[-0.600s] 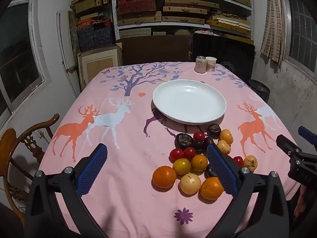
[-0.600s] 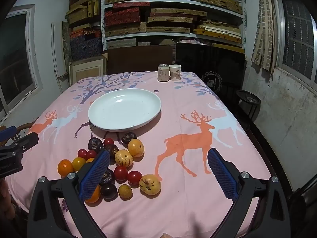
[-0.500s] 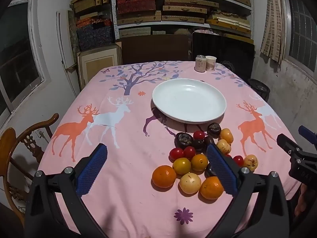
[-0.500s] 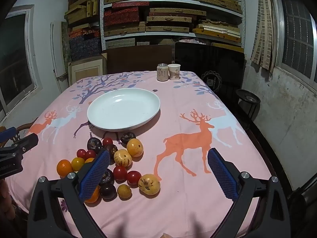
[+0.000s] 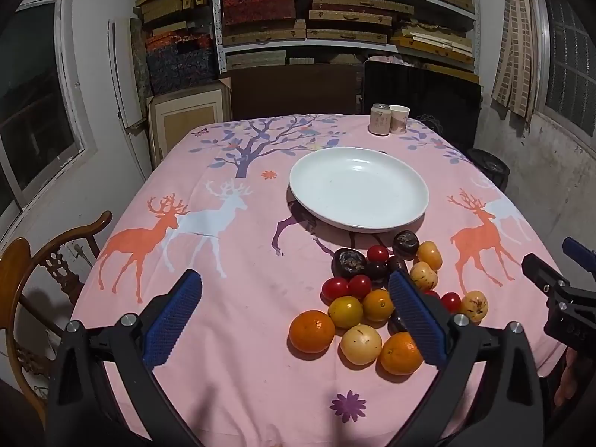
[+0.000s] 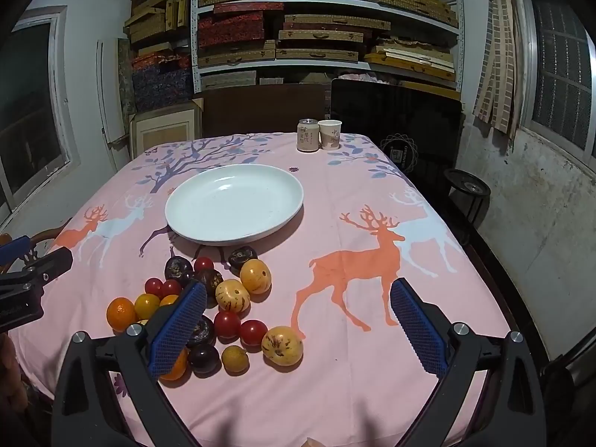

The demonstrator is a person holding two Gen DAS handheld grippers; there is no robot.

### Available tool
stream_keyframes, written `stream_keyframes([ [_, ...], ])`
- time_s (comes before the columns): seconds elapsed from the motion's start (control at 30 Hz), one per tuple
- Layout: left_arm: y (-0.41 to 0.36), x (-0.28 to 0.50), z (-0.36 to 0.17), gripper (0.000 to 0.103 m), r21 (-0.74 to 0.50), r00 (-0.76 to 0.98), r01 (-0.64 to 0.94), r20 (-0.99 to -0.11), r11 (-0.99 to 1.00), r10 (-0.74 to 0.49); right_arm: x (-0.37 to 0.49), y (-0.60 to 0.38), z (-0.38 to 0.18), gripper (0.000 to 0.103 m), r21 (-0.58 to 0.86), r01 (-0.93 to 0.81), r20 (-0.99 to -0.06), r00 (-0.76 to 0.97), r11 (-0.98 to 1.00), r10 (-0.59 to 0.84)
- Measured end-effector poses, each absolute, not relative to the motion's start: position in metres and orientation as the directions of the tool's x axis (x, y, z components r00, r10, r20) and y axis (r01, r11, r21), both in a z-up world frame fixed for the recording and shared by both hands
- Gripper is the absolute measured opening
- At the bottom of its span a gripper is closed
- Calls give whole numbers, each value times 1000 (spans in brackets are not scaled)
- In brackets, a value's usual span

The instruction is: Organize fruits

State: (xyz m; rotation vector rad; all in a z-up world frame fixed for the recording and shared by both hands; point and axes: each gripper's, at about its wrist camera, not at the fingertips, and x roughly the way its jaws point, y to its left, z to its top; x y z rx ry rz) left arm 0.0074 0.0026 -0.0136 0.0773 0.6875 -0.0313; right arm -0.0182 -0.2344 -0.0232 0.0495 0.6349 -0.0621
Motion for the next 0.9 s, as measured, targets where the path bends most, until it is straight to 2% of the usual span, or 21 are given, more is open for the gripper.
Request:
stream_keyframes([
  [0.9,7,4,-8,99,50,771,53,-636,997,-9,-21,-231,-22,99,24,64,-592,805,998,-37],
])
